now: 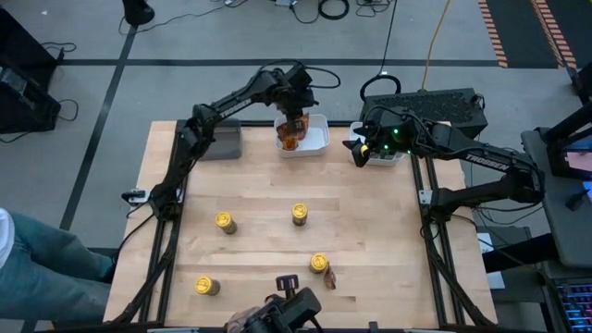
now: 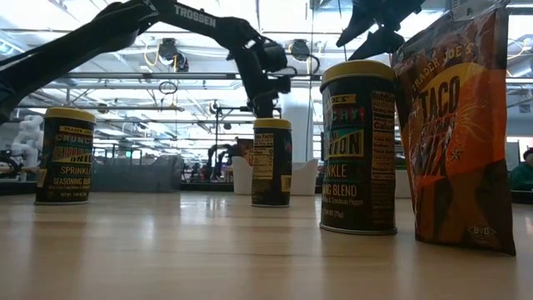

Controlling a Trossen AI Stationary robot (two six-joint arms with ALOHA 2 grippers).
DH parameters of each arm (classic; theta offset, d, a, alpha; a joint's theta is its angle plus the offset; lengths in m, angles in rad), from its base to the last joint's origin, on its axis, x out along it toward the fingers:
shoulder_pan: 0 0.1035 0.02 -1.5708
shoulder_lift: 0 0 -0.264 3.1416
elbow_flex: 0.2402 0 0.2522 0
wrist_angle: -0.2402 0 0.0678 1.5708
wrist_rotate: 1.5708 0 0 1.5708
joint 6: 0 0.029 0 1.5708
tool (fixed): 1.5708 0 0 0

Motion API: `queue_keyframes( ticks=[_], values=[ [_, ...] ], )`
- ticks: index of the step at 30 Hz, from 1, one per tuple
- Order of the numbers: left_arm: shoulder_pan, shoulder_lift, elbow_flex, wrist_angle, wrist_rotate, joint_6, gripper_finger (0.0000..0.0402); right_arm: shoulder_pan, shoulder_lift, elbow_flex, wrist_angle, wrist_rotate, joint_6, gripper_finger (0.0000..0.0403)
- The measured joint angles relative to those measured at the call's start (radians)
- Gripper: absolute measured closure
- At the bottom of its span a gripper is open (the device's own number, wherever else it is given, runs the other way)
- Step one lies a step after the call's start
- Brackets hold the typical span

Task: Sort spices by type
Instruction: Put the orange seasoning bag into the left white bin

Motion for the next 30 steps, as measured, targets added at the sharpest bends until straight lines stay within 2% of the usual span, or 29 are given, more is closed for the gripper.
queue_keyframes(
  ticks=[9,12,18,20,24,27,30],
  values=[
    [0.0,-0.094,0.0,-0.028,-0.014,-0.057,0.0378,0.0,0.0,0.0,0.0,-0.001,-0.028,0.014],
    [0.0,-0.136,0.001,-0.094,-0.012,-0.106,0.0378,0.0,0.0,0.0,0.0,-0.044,-0.038,0.014],
    [-0.004,-0.233,0.001,-0.336,0.139,-0.221,0.0378,0.017,0.0,0.0,0.0,-0.104,-0.068,0.014],
    [-0.019,-0.261,0.001,-0.396,0.159,-0.26,0.0378,0.032,0.0,0.0,0.0,-0.106,-0.085,0.014],
    [-0.094,-0.346,-0.017,-0.43,0.162,-0.347,0.0379,0.068,0.0,0.0,0.0,-0.109,-0.114,0.014],
    [-0.191,-0.448,-0.064,-0.434,0.163,-0.412,0.0379,0.1,0.0,0.0,0.001,-0.147,-0.128,0.014],
    [-0.304,-0.549,-0.126,-0.436,0.109,-0.541,0.0379,0.144,0.0,0.0,0.001,-0.16,-0.136,0.014]
  ],
)
